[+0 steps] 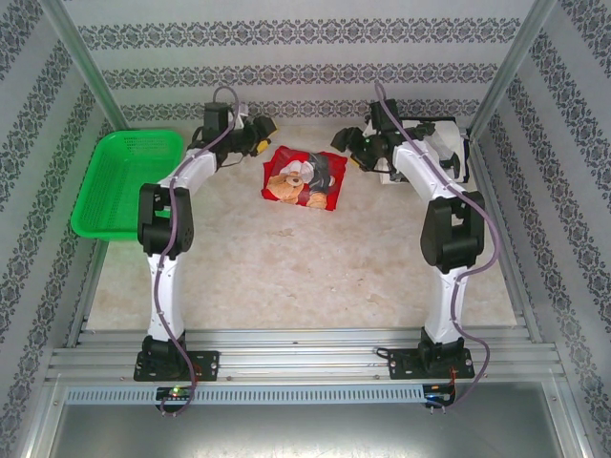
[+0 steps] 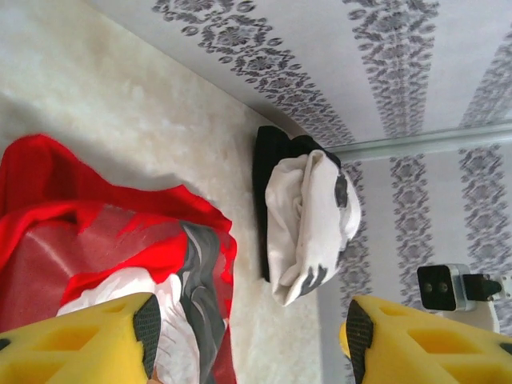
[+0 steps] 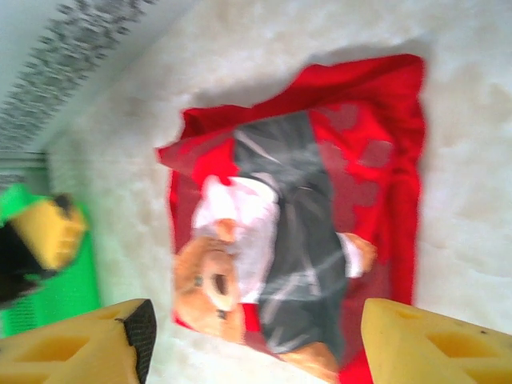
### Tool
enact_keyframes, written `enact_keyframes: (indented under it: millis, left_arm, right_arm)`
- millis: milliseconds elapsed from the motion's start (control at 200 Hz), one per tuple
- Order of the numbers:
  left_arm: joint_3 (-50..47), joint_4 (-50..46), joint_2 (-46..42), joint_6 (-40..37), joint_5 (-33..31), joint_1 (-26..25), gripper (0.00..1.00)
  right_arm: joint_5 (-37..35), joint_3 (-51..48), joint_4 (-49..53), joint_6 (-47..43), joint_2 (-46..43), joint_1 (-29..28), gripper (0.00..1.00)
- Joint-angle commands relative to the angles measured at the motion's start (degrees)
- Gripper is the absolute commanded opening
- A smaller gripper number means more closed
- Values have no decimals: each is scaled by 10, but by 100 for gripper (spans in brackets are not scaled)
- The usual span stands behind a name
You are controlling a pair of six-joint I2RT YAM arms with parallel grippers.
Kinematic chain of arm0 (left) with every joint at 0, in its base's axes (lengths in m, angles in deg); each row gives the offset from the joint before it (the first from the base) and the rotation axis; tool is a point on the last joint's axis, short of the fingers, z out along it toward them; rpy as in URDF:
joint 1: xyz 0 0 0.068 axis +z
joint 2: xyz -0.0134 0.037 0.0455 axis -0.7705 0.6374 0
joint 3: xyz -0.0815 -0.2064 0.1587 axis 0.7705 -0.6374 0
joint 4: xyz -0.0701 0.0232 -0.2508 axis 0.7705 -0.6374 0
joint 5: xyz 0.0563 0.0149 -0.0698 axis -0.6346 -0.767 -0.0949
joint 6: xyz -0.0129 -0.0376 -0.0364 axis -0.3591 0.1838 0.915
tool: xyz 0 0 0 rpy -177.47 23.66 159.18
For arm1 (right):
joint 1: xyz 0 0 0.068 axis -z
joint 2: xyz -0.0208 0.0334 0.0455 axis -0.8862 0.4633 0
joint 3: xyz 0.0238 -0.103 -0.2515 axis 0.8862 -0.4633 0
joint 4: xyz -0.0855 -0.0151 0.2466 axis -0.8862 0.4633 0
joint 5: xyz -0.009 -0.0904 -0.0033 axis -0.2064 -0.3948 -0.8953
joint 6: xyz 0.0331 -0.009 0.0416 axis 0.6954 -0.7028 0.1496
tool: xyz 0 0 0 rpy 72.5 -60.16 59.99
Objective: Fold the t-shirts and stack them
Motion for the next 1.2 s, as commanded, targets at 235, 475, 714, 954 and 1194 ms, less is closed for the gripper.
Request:
enact_keyframes:
  millis: [235, 475, 714, 954, 1194]
  left_arm:
    - [28, -154, 42, -155, -53, -44, 64]
    - [15, -209, 69, -196, -98, -50, 63]
    - [0, -239, 90, -212, -113, -49, 62]
    - [-4, -241, 87, -218, -106, -49, 62]
    - [0, -229, 21, -189, -77, -37, 65]
  right_arm:
    - [-79, 59, 72, -75, 129, -37, 78]
    - [-82, 102, 71, -72, 175, -47, 78]
    - [-125, 185, 178, -92, 226, -56, 78]
    - [-109, 227, 192, -92, 260, -56, 73]
    - [-110, 225, 178, -77, 272, -56, 39]
